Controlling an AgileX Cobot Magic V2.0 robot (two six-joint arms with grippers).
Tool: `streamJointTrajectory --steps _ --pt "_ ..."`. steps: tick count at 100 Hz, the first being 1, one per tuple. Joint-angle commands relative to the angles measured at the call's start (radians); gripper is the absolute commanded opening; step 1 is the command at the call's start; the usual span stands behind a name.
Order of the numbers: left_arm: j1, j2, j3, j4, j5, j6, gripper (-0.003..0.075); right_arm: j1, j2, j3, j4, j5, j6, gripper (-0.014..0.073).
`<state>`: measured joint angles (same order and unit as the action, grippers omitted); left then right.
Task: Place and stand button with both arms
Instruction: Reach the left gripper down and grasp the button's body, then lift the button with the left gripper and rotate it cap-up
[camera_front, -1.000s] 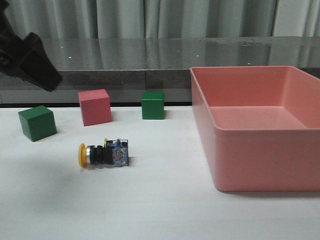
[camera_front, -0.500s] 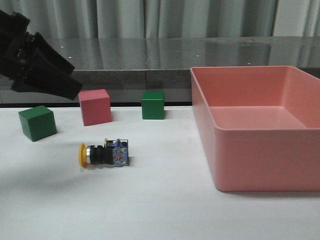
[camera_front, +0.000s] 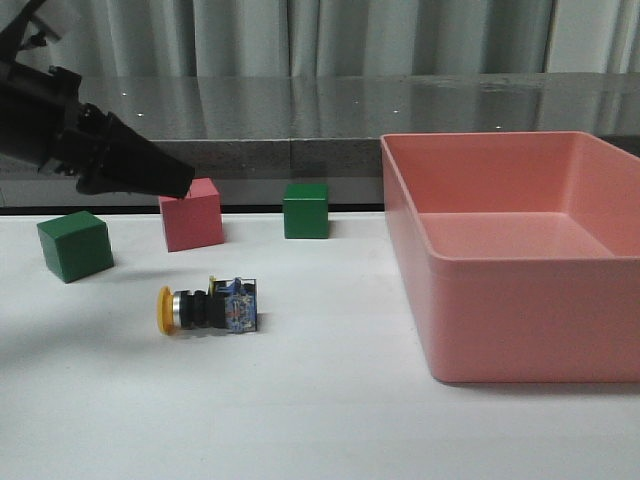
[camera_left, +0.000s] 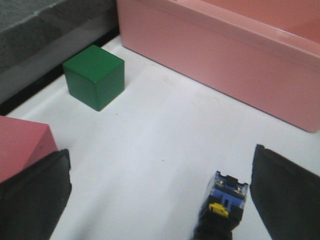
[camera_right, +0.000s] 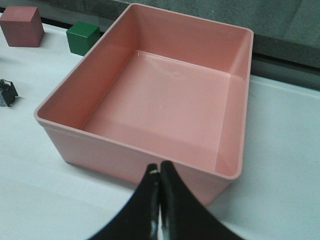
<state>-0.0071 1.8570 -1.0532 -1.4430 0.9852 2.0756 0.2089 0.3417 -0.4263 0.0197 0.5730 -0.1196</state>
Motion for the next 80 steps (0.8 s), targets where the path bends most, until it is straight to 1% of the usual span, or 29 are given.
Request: streamJointTrajectory --steps 1,23,47,80 --pt "0.0 -0.021 -0.025 0.006 0.122 0.069 0.069 -0.005 0.007 -0.026 -0.006 -0.069 -0.001 -0.0062" --pt "-0.002 0.045 -0.025 0.024 0.135 0.146 0.069 -0.005 0.007 -0.026 -0.006 -0.069 -0.001 -0.0062" --pt "-0.011 0.104 -0.025 0.04 0.135 0.168 0.069 -0.005 0.007 -0.026 -0.006 -0.07 -0.001 -0.0062" --pt "-0.07 0.163 -0.025 0.094 0.044 0.169 0.0683 -0.005 0.007 -0.026 -0.007 -0.07 -0.001 -0.0062"
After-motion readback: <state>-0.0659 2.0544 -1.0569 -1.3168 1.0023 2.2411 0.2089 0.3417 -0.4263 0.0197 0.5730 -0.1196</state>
